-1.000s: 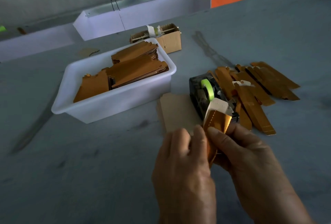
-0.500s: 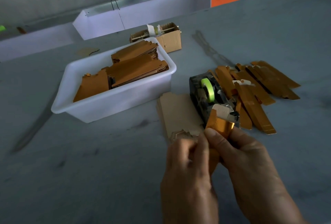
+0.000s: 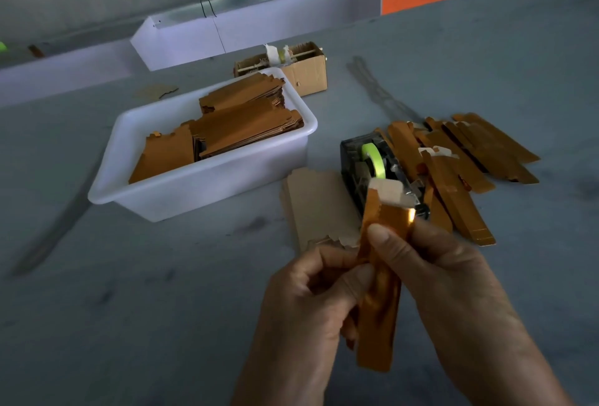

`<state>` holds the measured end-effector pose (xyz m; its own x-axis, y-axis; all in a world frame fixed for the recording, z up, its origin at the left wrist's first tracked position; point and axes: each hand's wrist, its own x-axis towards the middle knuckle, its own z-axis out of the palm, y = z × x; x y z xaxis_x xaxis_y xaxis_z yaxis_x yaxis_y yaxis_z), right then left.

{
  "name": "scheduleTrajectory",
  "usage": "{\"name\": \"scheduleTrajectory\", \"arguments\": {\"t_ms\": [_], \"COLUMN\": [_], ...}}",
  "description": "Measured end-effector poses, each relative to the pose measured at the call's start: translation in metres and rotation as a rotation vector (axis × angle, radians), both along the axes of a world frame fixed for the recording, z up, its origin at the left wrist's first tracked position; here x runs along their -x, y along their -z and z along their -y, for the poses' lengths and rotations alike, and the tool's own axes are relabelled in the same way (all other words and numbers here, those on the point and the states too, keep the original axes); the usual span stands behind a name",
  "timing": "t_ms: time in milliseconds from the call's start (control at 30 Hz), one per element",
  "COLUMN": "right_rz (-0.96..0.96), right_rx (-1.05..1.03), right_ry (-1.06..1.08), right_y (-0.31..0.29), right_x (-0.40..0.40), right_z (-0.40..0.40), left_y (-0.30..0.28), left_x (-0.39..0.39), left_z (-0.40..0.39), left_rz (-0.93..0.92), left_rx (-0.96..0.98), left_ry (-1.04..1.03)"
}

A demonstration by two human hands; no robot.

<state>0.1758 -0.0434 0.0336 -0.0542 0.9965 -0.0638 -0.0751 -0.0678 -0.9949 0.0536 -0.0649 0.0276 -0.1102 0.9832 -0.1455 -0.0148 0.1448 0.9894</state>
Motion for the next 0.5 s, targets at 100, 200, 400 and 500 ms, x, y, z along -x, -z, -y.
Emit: {"name": "scheduleTrajectory", "arguments": {"t_ms": [100, 200, 400, 500], "right_rz": [0.120, 0.273, 0.311, 0.331], "right_rx": [-0.106, -0.072, 0.116, 0.106], "right_ry": [0.225, 0.371, -0.023, -0.033], "right_y": [-0.003, 0.005, 0.017, 0.019], "right_x": [-0.022, -0.048, -0.053, -0.048], "right_z": [-0.010, -0.029, -0.060, -0.064], "left_y": [-0.001, -0.002, -0.007, -0.008], "left_x": [0.002, 0.009, -0.001, -0.010], "left_z": [-0.008, -0.016, -0.024, -0.027], "left_rz": [0.174, 0.162, 0.164, 0.177], "left_rx": [0.051, 0.074, 0.134, 0.148], "left_ry": [-0.161, -0.176, -0.133, -0.109]}}
